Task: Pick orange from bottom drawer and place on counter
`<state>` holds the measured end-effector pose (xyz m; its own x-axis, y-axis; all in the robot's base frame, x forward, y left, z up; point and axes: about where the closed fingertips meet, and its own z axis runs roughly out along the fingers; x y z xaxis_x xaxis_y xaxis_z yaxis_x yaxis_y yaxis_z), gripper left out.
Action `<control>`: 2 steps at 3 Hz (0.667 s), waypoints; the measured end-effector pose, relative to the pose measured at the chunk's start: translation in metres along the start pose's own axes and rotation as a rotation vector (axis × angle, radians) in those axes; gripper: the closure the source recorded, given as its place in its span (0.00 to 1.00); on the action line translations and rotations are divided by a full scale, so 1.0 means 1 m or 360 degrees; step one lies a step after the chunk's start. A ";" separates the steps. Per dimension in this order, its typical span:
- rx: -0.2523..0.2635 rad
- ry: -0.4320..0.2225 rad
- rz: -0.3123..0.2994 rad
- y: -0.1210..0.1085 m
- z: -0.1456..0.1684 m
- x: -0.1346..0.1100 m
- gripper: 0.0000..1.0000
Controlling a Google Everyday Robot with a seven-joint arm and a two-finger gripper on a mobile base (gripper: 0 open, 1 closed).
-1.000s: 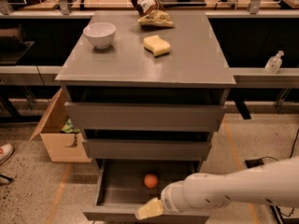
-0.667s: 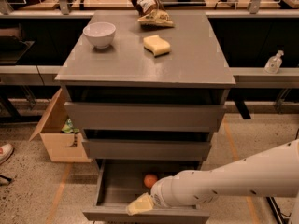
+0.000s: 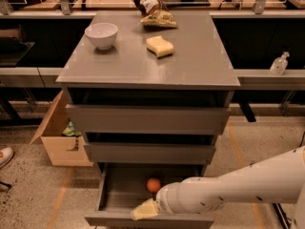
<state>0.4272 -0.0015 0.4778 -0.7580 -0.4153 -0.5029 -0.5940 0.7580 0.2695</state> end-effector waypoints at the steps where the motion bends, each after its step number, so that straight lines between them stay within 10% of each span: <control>1: 0.0025 -0.0080 0.0026 -0.030 0.024 0.002 0.00; 2: 0.0023 -0.0161 0.0044 -0.061 0.060 0.007 0.00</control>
Offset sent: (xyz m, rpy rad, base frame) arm 0.0833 -0.0298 -0.1212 0.1034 -0.1187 -0.0851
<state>0.4741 -0.0208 0.4084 -0.7426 -0.3420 -0.5758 -0.5689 0.7758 0.2730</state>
